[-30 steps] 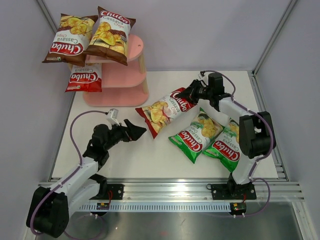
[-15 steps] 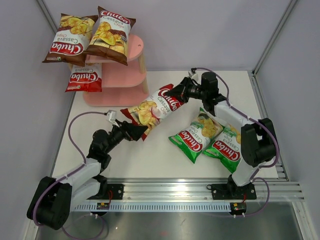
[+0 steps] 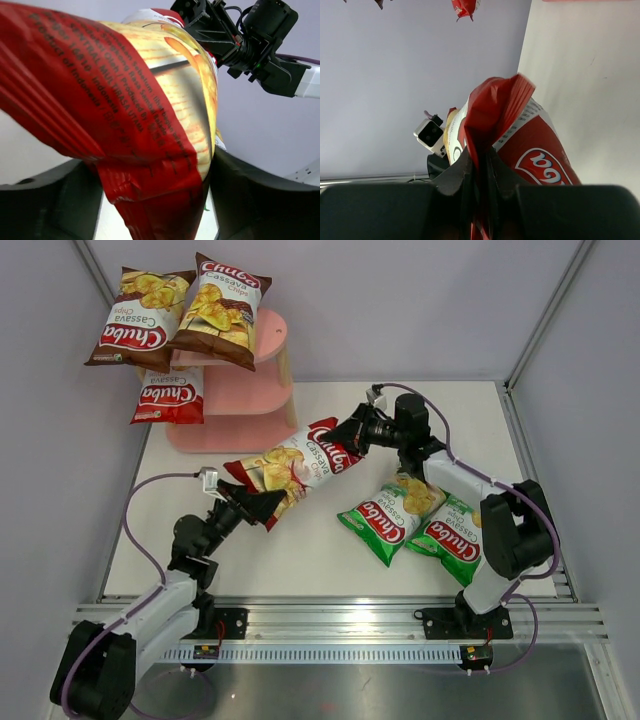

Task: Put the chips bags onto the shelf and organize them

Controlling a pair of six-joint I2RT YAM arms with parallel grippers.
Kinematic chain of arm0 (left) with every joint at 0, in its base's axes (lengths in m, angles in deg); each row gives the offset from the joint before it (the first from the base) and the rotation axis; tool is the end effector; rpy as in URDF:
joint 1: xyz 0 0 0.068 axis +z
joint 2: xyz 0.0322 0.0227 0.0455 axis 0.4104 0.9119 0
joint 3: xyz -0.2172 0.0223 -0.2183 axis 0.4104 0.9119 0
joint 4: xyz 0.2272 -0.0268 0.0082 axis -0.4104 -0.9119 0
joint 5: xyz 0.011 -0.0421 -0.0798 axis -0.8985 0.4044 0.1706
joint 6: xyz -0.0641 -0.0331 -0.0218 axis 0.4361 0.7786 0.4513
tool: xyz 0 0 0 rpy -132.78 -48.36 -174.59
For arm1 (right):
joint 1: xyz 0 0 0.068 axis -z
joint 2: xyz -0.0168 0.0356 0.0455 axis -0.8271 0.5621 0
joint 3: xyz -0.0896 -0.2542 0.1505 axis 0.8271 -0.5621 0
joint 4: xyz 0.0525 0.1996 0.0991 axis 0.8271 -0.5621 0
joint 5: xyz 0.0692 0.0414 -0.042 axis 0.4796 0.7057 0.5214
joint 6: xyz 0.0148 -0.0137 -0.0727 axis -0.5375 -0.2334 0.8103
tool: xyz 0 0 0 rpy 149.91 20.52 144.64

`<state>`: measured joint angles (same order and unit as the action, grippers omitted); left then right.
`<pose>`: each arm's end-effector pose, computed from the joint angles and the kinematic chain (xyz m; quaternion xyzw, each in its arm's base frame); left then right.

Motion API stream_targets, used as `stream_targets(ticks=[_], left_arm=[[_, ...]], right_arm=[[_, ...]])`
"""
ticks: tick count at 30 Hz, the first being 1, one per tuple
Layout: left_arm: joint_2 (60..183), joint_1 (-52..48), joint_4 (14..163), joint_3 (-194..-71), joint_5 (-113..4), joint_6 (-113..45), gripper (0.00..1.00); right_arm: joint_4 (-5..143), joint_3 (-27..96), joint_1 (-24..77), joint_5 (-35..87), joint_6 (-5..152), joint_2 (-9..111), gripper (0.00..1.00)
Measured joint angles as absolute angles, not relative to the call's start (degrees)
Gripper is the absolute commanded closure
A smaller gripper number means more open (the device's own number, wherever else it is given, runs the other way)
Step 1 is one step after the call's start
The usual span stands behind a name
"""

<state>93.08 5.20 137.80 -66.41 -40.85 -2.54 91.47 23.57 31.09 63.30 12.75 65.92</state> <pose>0.1267 -0.0687 0.2676 0.0127 0.6394 -0.4960 0.5873 0.3255 0.1993 0.3355 0.0276 0.7465 0.6332 0.2026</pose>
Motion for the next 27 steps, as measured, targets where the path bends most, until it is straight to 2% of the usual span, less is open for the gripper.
stream_targets(ticks=[2,4,5,7,8,9,14,19,22,27], left_arm=[[92.53,5.22,137.41,-66.41,-41.4,-2.04,0.57],[92.07,5.25,136.69,-66.41,-41.84,-1.79,0.71],[91.88,5.27,136.3,-66.41,-41.99,-1.66,0.73],[91.37,5.27,135.62,-66.43,-42.08,-1.31,0.74],[91.02,5.29,135.12,-66.43,-42.23,-1.14,0.74],[90.72,5.29,134.66,-66.43,-42.27,-0.94,0.74],[86.48,5.07,127.73,-66.72,-44.7,-0.26,0.74],[80.99,5.05,117.0,-68.55,-51.63,0.22,0.71],[79.96,5.05,110.18,-71.53,-56.74,1.22,0.76],[79.99,5.09,103.73,-76.2,-63.95,3.19,0.77]], right_arm=[[91.6,23.26,31.09,63.34,12.79,65.74,1.0],[91.71,22.74,31.11,63.25,12.92,65.41,0.94],[91.71,22.54,31.13,62.95,13.16,65.19,0.73],[91.6,22.49,31.29,62.38,13.58,64.82,0.42],[91.54,22.49,31.53,62.25,14.08,64.54,0.04],[91.47,22.49,31.72,62.29,14.34,64.3,0.01],[86.95,22.63,33.91,64.33,18.1,61.7,0.01],[78.42,22.56,40.77,64.04,24.46,56.32,0.0],[72.32,22.58,43.77,62.82,29.84,52.32,0.0],[65.81,22.49,45.08,62.29,35.74,48.47,0.0]])
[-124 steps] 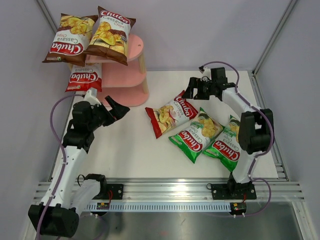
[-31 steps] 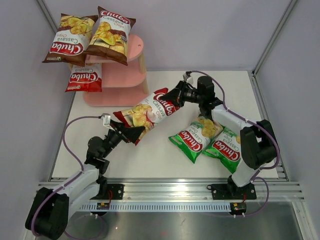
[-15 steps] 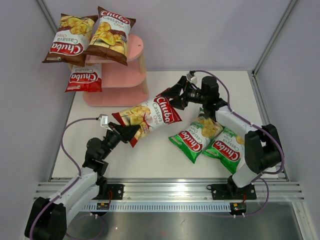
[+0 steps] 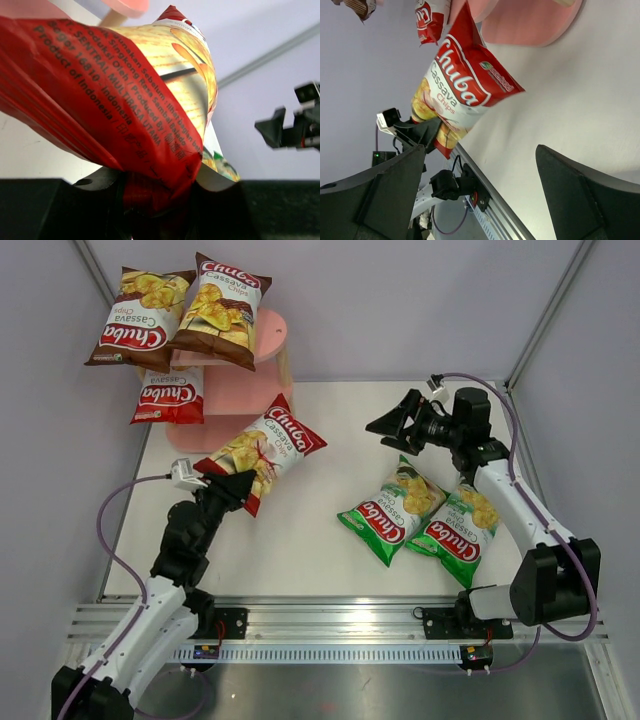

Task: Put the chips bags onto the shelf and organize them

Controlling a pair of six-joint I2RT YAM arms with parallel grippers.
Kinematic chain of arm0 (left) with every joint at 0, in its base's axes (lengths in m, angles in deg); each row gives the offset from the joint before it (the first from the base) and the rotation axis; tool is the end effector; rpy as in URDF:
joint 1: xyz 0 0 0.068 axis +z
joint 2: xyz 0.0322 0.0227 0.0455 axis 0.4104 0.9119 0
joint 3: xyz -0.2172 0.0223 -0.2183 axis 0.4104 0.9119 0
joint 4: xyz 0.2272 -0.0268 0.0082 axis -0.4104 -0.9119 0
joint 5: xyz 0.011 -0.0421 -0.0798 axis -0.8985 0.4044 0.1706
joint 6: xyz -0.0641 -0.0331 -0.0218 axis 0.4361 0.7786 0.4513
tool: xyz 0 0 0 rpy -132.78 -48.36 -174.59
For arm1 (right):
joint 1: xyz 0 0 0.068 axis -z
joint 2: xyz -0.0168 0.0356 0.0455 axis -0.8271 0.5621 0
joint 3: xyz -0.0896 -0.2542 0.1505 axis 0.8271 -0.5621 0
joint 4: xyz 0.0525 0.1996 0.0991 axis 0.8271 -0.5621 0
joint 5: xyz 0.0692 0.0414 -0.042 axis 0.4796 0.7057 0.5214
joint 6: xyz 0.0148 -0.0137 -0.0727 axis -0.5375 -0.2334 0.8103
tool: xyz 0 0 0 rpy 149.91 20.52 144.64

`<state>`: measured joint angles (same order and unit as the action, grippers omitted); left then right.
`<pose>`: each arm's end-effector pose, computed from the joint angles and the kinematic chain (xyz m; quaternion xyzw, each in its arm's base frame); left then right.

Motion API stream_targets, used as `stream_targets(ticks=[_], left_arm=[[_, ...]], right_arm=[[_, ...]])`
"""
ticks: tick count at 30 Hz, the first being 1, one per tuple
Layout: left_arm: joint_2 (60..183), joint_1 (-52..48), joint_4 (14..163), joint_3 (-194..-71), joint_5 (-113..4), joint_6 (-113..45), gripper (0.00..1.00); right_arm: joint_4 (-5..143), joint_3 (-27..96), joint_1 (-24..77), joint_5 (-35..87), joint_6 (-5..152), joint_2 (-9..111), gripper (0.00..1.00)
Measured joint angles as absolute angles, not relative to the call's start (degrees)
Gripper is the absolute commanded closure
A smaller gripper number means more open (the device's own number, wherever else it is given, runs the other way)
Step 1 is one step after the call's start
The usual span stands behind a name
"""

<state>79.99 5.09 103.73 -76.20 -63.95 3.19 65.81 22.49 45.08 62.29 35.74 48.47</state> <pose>0.1184 -0.0396 0.2737 -0.1894 0.6805 -0.3905 0.5903 0.2783 0.0977 0.3738 0.0112 0.7845 0.5207 0.3366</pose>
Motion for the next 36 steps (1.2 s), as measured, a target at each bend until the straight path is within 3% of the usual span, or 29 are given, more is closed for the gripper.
stream_targets(ticks=[17,36], left_arm=[[84.1,5.25,92.84,-90.45,-82.55,5.02,0.73],[102.02,7.06,103.95,-98.17,-89.88,-1.82,0.74]], right_arm=[[61.13,20.4,46.15,62.27,39.72,45.89,0.01],[59.8,19.65,46.35,60.87,41.16,41.7,0.01]])
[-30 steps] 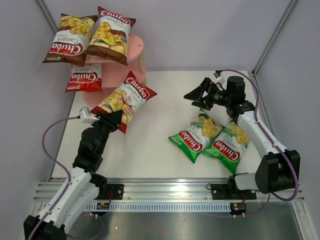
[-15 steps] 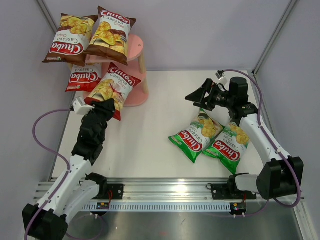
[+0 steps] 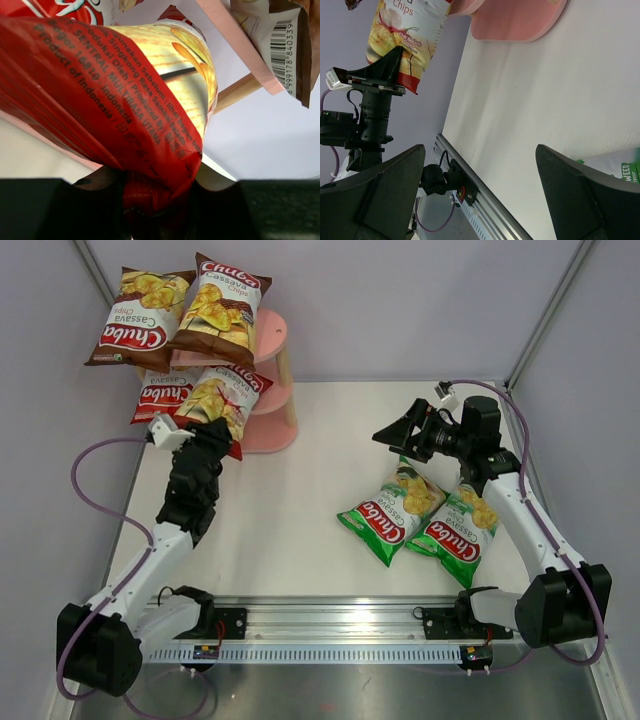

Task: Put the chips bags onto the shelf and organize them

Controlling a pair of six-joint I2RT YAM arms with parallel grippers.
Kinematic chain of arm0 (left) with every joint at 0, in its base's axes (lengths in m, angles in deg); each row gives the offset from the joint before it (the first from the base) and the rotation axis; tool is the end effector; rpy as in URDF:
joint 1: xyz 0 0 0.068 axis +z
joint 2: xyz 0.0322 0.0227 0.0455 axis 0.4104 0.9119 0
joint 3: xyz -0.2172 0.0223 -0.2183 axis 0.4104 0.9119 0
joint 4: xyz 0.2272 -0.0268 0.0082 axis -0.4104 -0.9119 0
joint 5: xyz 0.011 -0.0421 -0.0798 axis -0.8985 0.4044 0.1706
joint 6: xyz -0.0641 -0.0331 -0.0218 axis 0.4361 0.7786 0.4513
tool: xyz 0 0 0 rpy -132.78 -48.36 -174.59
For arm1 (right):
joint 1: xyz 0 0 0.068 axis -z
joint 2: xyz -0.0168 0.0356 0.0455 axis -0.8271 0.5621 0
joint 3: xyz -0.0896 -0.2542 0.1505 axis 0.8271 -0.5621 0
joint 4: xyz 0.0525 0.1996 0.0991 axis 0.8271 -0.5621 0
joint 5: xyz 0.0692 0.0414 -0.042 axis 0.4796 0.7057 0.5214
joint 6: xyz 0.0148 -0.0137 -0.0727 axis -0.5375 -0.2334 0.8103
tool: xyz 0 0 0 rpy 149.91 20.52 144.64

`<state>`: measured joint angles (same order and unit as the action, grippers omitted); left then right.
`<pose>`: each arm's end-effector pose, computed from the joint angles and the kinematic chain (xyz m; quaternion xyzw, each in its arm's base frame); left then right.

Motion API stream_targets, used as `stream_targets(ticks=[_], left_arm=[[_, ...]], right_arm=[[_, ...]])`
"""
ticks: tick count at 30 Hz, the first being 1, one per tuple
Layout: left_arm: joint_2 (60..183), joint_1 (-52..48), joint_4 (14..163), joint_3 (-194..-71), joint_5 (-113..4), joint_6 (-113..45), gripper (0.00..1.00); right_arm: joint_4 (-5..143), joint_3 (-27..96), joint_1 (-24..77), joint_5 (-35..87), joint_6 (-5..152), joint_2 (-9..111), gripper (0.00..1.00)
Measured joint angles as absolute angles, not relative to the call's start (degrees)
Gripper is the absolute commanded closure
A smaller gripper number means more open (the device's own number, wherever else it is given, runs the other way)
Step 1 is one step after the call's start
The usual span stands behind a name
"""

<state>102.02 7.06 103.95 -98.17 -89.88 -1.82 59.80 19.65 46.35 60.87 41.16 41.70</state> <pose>0.1982 -0.0308 0.3558 -0.3210 0.6283 -0.2083 0.6773 0.2455 0.0845 0.3751 -0.0021 0.7942 0.4905 0.3585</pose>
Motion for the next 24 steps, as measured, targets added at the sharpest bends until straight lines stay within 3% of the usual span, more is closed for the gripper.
stream_targets(ticks=[24], left_arm=[[124.23,7.1,118.46,-107.5,-93.64,2.53,0.69]], right_arm=[[62.27,17.82,46.39,62.07,38.67,39.27,0.01]])
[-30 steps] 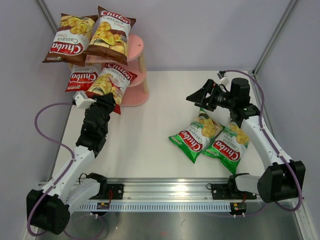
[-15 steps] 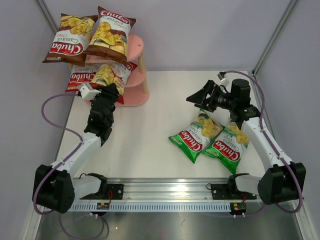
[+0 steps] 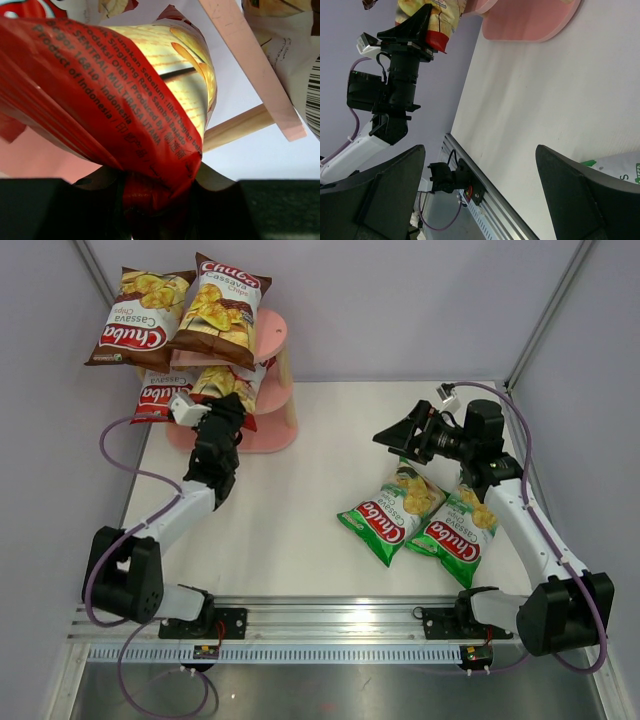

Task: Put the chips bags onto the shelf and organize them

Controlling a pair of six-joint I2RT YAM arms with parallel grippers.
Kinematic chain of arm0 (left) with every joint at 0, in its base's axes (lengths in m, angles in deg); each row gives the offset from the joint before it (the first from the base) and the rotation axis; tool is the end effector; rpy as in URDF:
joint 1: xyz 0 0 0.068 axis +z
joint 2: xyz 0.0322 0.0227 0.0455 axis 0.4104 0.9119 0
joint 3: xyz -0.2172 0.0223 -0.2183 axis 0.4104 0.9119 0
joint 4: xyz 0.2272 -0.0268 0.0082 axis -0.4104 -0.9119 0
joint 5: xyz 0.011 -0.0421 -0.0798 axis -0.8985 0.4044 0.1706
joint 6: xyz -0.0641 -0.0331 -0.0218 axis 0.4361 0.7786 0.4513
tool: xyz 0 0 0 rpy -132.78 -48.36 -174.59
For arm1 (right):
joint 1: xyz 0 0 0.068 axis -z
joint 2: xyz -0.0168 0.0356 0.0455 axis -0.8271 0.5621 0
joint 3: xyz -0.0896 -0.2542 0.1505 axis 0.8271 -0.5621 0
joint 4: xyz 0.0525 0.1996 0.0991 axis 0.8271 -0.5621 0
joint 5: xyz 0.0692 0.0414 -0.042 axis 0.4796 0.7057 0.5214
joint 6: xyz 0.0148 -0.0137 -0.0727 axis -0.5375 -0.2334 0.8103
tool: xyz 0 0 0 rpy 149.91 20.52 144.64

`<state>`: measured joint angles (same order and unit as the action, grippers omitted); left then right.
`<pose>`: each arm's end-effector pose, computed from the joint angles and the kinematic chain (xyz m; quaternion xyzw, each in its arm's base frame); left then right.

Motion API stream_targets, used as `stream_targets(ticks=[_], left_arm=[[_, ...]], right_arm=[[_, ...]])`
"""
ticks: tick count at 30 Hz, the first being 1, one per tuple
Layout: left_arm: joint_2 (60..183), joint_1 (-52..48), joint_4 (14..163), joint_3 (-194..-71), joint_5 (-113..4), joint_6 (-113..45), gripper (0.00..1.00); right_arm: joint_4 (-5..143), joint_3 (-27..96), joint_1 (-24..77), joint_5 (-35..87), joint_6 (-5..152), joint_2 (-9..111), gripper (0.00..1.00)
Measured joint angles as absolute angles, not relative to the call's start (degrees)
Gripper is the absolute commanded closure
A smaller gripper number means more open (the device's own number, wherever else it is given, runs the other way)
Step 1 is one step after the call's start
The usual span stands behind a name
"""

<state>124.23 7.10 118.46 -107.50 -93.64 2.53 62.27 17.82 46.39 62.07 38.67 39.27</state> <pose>0.2924 -0.0559 0.3570 -0.3649 0.5938 -0.2191 0.6828 0.2346 0.0835 0.3795 -0.0026 0.7810 0.5079 0.3633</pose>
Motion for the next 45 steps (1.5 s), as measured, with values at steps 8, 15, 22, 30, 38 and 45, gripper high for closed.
stream_targets(ticks=[8,15,22,30,38,45], left_arm=[[130.5,7.1,119.42,-110.71,-93.64,4.87,0.69],[133.73,7.1,121.32,-112.51,-93.64,7.25,0.58],[135.48,7.1,121.8,-113.95,-93.51,9.2,0.33],[133.25,7.1,121.63,-112.49,-92.74,10.12,0.23],[126.67,7.1,117.28,-110.04,-92.5,10.62,0.4],[125.69,7.17,114.53,-109.38,-90.47,12.17,0.68]], right_arm=[[63.58,17.16,46.43,62.99,37.75,39.27,0.0],[64.32,16.99,46.43,63.43,37.07,39.27,0.01],[64.41,16.86,46.43,64.02,37.07,39.25,0.01],[65.13,16.16,46.43,64.35,36.88,39.27,0.01],[65.53,15.5,46.43,64.35,36.53,39.25,0.01],[65.88,14.45,46.43,64.37,35.78,38.4,0.0]])
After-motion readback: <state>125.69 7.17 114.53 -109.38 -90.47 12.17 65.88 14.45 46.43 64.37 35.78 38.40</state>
